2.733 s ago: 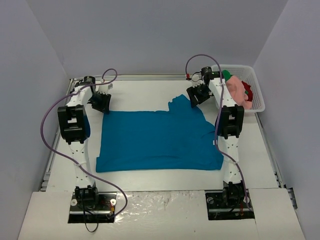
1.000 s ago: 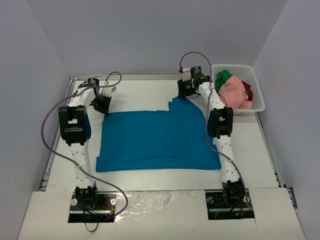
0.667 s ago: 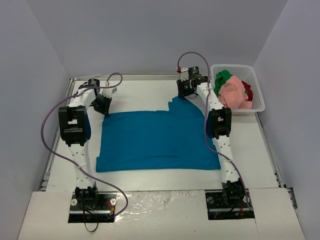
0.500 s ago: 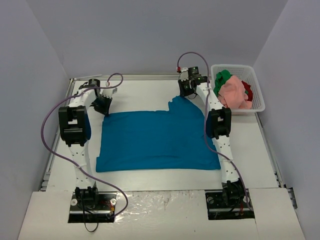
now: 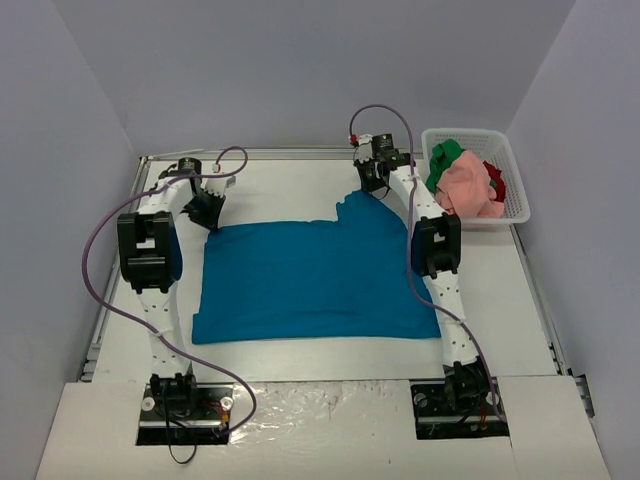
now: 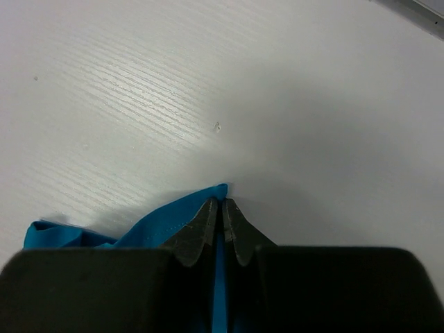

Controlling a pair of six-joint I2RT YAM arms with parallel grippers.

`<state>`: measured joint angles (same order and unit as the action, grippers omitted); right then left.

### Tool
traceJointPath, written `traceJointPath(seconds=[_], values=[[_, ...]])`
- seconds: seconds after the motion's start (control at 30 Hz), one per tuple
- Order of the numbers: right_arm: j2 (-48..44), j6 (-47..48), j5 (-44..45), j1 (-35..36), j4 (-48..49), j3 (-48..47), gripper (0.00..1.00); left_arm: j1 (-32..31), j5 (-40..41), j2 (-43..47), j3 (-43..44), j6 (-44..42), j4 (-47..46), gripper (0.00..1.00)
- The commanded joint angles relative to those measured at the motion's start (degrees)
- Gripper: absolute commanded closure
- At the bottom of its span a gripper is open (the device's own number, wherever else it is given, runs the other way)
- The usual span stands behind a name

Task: Fold and stack the t-shirts
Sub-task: Grap the side of the flattened tshirt furthest away from the robot with both arms, then fold the other side of the tshirt into a rectangle

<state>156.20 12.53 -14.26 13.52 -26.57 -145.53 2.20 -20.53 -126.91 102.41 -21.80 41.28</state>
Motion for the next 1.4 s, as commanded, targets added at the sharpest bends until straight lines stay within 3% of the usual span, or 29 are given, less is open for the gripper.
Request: traceJointPath(seconds=[0.0,0.27,0.7,1.37], values=[[-0.71,2.23,4.33,-0.33,-6.48,3.15,1.00,-0.61,1.90,2.54,-1.34,0.88,2.05,0.98],[-12.22,2.58,3.45,-1.39,-6.39,6.23,1.00,-1.14,2.78,6.14,1.30,1.50,4.60,0.98],[-22.07,3.28,2.66,-1.48,-6.83,12.20,1.00,-1.58,1.99,11.68,-0.63,1.68,4.95,0.98],[-48.53,4.43,-1.47,-2.09,-10.61,38.56,1.00,-1.58,-0.29,27.68,-14.95,0.01,2.67,0.98]])
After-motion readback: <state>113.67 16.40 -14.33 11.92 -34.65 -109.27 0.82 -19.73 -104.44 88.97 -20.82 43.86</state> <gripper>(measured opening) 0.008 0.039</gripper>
